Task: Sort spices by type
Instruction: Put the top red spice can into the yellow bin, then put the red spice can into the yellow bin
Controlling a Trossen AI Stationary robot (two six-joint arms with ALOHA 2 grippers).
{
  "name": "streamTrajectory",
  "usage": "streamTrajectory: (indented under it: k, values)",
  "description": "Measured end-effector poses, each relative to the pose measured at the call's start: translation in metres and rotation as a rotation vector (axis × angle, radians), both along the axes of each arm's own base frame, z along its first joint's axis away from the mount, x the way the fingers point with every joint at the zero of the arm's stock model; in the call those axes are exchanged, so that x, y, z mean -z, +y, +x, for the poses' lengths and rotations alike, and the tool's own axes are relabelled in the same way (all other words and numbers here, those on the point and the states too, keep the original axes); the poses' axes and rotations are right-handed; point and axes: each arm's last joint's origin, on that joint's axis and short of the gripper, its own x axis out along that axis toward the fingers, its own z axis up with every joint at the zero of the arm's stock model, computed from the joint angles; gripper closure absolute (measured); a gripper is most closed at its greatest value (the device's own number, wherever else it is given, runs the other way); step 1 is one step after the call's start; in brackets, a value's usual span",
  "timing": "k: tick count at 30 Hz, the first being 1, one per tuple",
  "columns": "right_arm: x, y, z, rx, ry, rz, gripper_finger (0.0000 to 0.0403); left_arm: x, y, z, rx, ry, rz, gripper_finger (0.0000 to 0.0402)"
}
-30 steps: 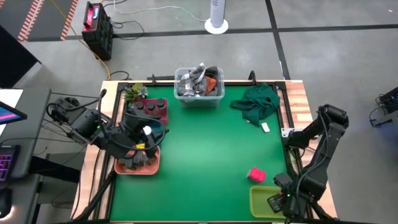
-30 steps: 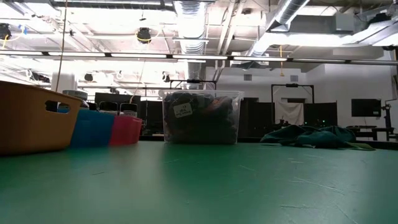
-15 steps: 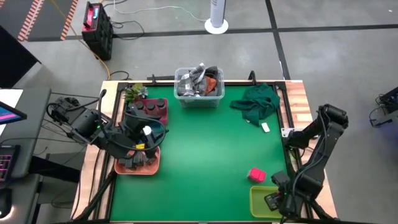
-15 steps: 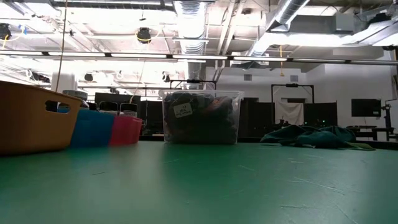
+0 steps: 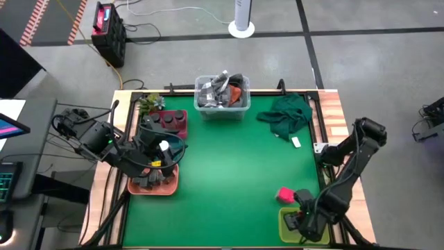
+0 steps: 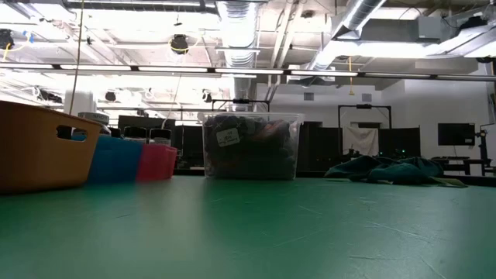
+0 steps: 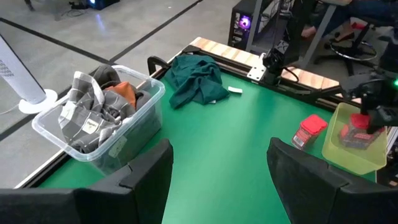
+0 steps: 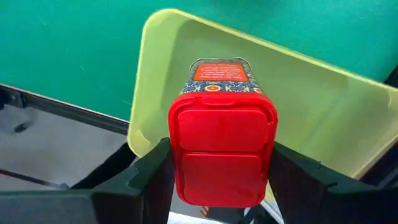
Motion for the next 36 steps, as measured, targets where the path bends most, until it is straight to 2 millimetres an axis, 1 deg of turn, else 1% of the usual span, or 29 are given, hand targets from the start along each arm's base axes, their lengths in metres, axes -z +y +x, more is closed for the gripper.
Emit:
streamTrajectory:
  k: [5, 7, 13, 17, 27, 30, 33, 36]
  values:
    - [0.000, -0.007, 0.011, 0.050, -0.026, -0.013, 0.0158, 0.000, 0.000, 0.000, 0.000, 0.000, -0.001, 0.0152]
    - [0.004, -0.008, 0.016, 0.068, -0.022, -0.028, 0.0158, 0.000, 0.000, 0.000, 0.002, 0.001, -0.006, 0.0152]
    - [0.022, 0.003, 0.034, 0.048, -0.038, 0.000, 0.0151, 0.002, -0.001, -0.002, 0.011, 0.020, -0.028, 0.0152]
    - [0.029, 0.009, 0.039, 0.023, -0.057, 0.010, 0.0128, 0.003, -0.001, -0.002, 0.024, 0.034, -0.037, 0.0152]
    - [0.030, 0.010, 0.039, 0.022, -0.056, 0.009, 0.0052, 0.003, -0.001, -0.002, 0.035, 0.046, -0.018, 0.0152]
    - [0.019, 0.007, 0.036, -0.005, -0.064, 0.008, 0.0039, 0.003, -0.001, -0.002, 0.037, 0.046, -0.020, 0.0152]
    - [-0.004, -0.003, 0.024, -0.034, -0.040, -0.031, 0.0036, 0.004, -0.002, -0.002, 0.053, 0.054, -0.033, 0.0152]
    - [-0.025, -0.019, 0.013, -0.103, 0.009, -0.116, 0.0039, 0.004, -0.002, -0.002, 0.059, 0.058, -0.035, 0.0152]
